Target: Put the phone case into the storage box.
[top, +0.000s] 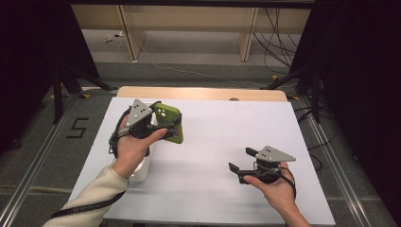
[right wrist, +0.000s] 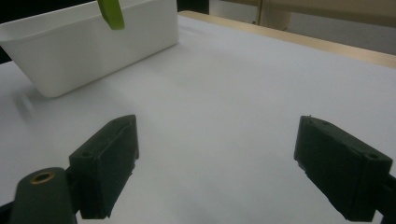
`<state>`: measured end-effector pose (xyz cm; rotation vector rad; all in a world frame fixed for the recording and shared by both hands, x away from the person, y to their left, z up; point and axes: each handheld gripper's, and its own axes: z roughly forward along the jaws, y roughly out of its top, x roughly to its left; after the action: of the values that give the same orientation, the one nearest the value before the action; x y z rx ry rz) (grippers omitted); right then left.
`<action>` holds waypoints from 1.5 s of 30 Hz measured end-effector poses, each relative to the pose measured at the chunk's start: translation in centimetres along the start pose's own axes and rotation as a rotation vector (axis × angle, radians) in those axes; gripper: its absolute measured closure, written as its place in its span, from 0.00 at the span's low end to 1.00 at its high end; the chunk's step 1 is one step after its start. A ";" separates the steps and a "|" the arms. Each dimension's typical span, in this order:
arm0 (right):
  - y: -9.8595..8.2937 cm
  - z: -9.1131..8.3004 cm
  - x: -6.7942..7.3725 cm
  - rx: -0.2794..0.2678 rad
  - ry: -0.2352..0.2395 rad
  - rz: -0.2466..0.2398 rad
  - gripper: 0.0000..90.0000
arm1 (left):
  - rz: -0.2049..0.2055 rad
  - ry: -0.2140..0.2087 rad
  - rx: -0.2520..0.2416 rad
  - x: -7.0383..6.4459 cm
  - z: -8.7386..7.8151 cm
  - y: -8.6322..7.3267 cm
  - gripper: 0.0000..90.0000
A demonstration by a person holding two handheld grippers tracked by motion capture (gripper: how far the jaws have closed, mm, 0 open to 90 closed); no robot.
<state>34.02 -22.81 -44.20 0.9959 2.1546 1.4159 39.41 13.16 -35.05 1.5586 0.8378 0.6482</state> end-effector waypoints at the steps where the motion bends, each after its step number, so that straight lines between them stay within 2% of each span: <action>1: 0.0 0.0 0.0 0.000 0.000 0.000 0.17 | 0.000 0.002 -0.001 0.0 0.0 0.0 0.19; 45: -0.1 -0.4 -0.4 -0.004 -0.014 0.008 0.17 | -0.020 0.073 -0.012 2.8 -0.8 0.7 0.19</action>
<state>33.97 -23.34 -44.19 1.0107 2.1393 1.4117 40.52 15.82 -34.37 1.5216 0.9021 0.6980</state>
